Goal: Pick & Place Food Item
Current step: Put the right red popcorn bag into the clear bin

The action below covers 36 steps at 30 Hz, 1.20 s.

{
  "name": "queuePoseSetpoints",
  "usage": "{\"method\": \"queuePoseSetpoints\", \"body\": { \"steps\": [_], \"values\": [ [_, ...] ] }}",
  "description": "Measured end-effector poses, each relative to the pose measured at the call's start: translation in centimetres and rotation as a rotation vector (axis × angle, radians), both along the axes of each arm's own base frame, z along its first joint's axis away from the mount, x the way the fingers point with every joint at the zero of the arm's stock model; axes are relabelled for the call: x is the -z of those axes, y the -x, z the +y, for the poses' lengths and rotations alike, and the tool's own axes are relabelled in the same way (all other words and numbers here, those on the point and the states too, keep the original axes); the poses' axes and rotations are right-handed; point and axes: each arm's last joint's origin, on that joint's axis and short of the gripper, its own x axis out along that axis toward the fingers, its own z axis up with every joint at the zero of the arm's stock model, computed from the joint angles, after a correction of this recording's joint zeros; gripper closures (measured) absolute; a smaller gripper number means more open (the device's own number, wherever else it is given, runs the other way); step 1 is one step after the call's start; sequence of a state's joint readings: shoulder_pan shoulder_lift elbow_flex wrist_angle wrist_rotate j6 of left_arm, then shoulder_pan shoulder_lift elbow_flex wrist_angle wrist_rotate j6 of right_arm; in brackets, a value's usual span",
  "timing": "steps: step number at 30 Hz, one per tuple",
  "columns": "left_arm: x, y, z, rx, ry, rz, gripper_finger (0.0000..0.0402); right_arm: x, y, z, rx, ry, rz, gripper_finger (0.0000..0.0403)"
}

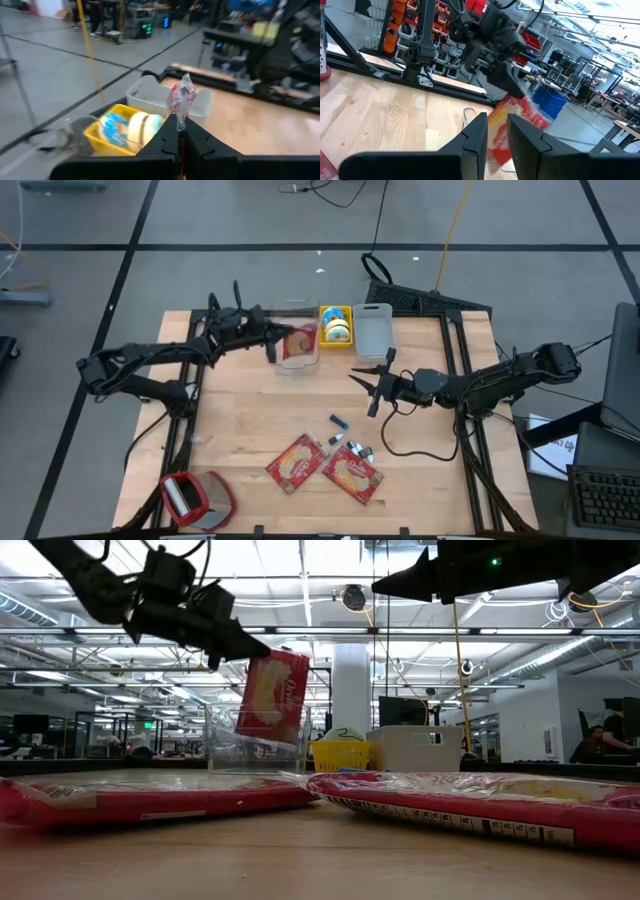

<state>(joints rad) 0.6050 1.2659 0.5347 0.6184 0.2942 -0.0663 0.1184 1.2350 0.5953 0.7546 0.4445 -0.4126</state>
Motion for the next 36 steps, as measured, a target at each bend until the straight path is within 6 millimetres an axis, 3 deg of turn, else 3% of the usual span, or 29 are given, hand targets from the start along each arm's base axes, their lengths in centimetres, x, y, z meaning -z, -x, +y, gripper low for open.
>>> {"method": "queuePoseSetpoints", "body": {
  "steps": [10,25,36],
  "values": [
    [2.2,1.6,-0.3,0.029,0.063,-0.049,0.0402,0.0,0.0,0.0,0.001,0.0,-0.001,0.0337],
    [5.0,0.6,0.2,0.031,0.128,0.03,0.0401,0.0,0.0,0.0,0.001,0.0,-0.004,0.0337],
    [5.4,0.6,0.4,-0.017,0.123,0.056,0.0382,0.0,0.0,-0.1,0.002,0.0,-0.003,0.0337]
  ]
}}
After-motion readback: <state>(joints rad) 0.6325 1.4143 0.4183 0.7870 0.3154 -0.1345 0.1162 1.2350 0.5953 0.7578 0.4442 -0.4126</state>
